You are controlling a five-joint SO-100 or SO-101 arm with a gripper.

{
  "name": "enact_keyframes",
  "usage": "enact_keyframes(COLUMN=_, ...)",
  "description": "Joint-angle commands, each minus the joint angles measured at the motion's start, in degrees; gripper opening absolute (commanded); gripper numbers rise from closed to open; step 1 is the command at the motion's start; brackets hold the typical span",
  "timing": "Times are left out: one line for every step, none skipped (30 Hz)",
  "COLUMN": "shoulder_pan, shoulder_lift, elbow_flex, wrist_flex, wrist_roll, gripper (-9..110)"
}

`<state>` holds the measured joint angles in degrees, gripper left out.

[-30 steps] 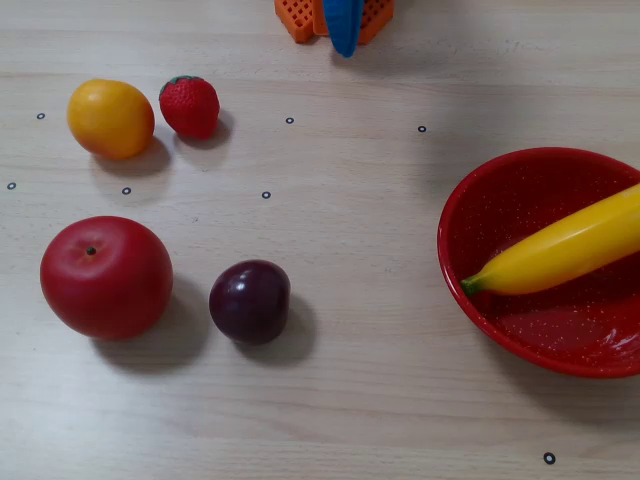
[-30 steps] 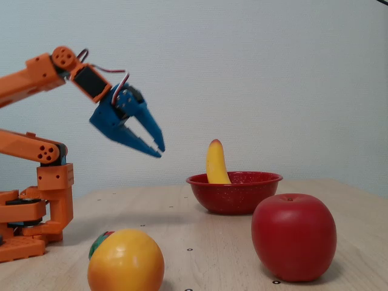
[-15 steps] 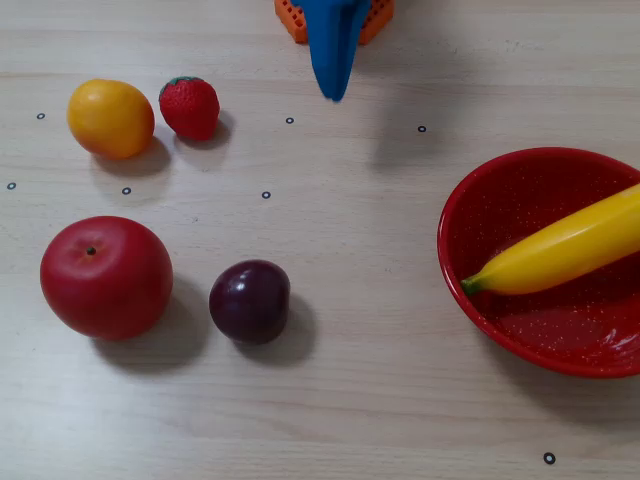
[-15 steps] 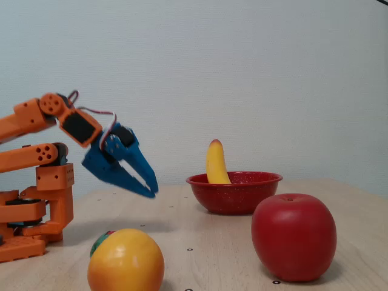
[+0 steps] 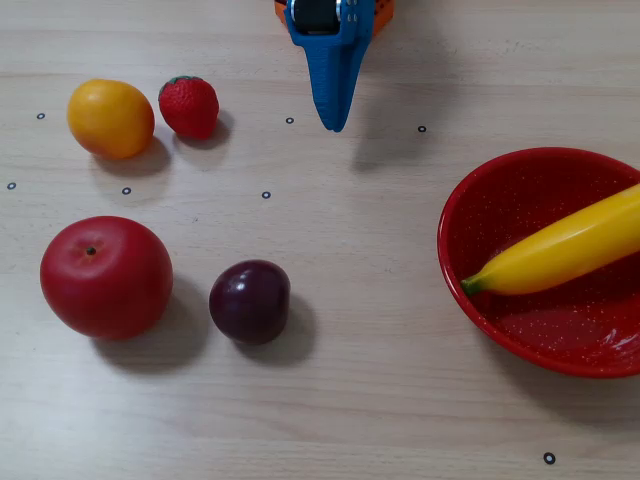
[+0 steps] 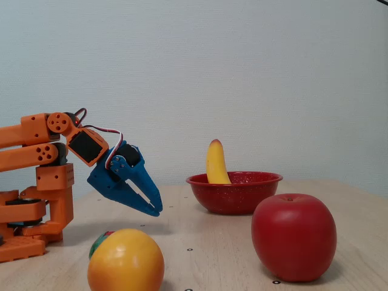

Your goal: Put the banana in the red bowl.

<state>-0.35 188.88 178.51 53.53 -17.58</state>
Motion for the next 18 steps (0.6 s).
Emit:
enact_keyframes(shoulder_pan=-0.7, shoulder_lift=0.8, elbow_flex=-2.8, wrist_flex=-1.2, wrist_roll=1.3, gripper=3)
enact_keyframes(shoulder_pan=-1.1, shoulder_lift=0.8, elbow_flex=-2.8, wrist_flex=-1.1, wrist_roll=2.0, gripper=3)
enact_keyframes(shoulder_pan=-1.1, shoulder_lift=0.8, elbow_flex=-2.8, wrist_flex=-1.1, wrist_roll=2.1, gripper=2)
enact_keyframes(shoulder_pan=-1.1, shoulder_lift=0.8, elbow_flex=-2.8, wrist_flex=-1.1, wrist_roll=2.2, gripper=0)
enact_keyframes(shoulder_pan=-1.1, shoulder_lift=0.8, elbow_flex=-2.8, wrist_flex=-1.1, wrist_roll=2.3, gripper=0)
enact_keyframes(shoulder_pan=-1.0, shoulder_lift=0.8, elbow_flex=-2.8, wrist_flex=-1.1, wrist_roll=2.4, gripper=0)
enact_keyframes(shoulder_pan=-0.9, shoulder_lift=0.8, elbow_flex=-2.8, wrist_flex=-1.1, wrist_roll=2.5, gripper=0)
enact_keyframes(shoulder_pan=-0.9, shoulder_lift=0.8, elbow_flex=-2.8, wrist_flex=-1.1, wrist_roll=2.5, gripper=0)
enact_keyframes(shoulder_pan=-0.9, shoulder_lift=0.8, elbow_flex=-2.8, wrist_flex=-1.1, wrist_roll=2.5, gripper=0)
enact_keyframes(shoulder_pan=-0.9, shoulder_lift=0.8, elbow_flex=-2.8, wrist_flex=-1.1, wrist_roll=2.5, gripper=0)
enact_keyframes(shoulder_pan=-0.9, shoulder_lift=0.8, elbow_flex=-2.8, wrist_flex=-1.1, wrist_roll=2.5, gripper=0)
enact_keyframes(shoulder_pan=-0.9, shoulder_lift=0.8, elbow_flex=-2.8, wrist_flex=-1.1, wrist_roll=2.5, gripper=0)
enact_keyframes(shoulder_pan=-0.9, shoulder_lift=0.8, elbow_flex=-2.8, wrist_flex=-1.1, wrist_roll=2.5, gripper=0)
enact_keyframes(shoulder_pan=-0.9, shoulder_lift=0.8, elbow_flex=-2.8, wrist_flex=-1.1, wrist_roll=2.5, gripper=0)
enact_keyframes(shoulder_pan=-0.9, shoulder_lift=0.8, elbow_flex=-2.8, wrist_flex=-1.1, wrist_roll=2.5, gripper=0)
enact_keyframes(shoulder_pan=-0.9, shoulder_lift=0.8, elbow_flex=-2.8, wrist_flex=-1.1, wrist_roll=2.5, gripper=0)
enact_keyframes(shoulder_pan=-0.9, shoulder_lift=0.8, elbow_flex=-2.8, wrist_flex=-1.1, wrist_roll=2.5, gripper=0)
enact_keyframes(shoulder_pan=-0.9, shoulder_lift=0.8, elbow_flex=-2.8, wrist_flex=-1.1, wrist_roll=2.5, gripper=0)
